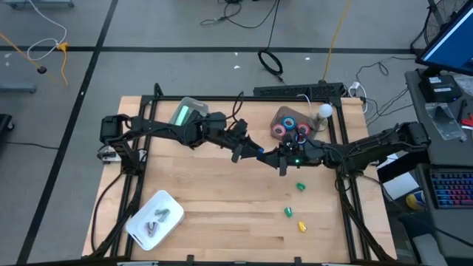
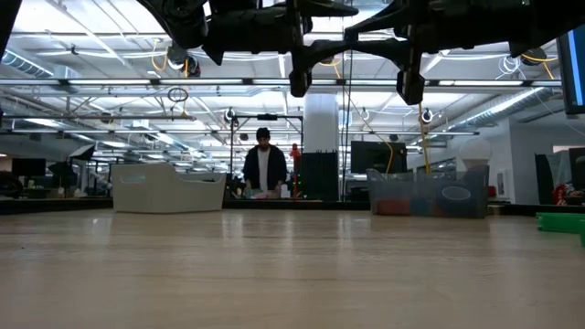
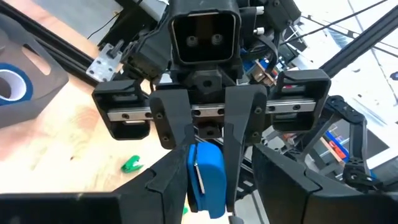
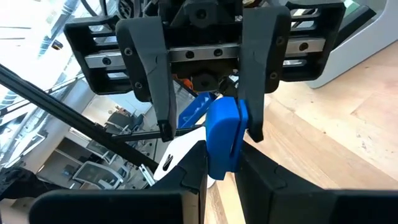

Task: Pick and place Stapler, Stapler remover, tape
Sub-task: Put the small blue stapler into the gray bin

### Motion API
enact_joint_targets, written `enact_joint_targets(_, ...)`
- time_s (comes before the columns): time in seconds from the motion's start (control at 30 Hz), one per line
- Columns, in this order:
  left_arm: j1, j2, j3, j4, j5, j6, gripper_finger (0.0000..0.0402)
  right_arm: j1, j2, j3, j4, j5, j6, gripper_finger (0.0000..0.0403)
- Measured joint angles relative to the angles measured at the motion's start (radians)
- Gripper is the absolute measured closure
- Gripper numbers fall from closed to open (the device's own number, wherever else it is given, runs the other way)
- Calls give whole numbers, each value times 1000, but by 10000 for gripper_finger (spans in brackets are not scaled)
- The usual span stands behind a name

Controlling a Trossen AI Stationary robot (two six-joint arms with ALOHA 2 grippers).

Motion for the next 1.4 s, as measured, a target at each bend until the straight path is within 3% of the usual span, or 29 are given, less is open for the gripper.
enact_joint_targets(0.13,0,0,0,2,-2,0,236,-1,0,0,6,2,0,352)
enact_joint_targets(0.6,1,0,0,13,-8,1,331,-1,-2,1,17,7,-10,351)
enact_joint_targets(0.77,17,0,0,-1,-2,3,334,-1,-1,1,16,5,-37,339)
enact_joint_targets(1.17,64,-23,0,-163,38,53,338,4,-2,-1,-27,-126,-36,252)
enact_joint_targets(1.3,65,-22,0,-194,46,55,338,1,-1,-1,-28,-109,-38,238)
enact_joint_targets(1.4,74,-25,0,-279,46,76,338,2,-1,-1,-29,-155,-41,233)
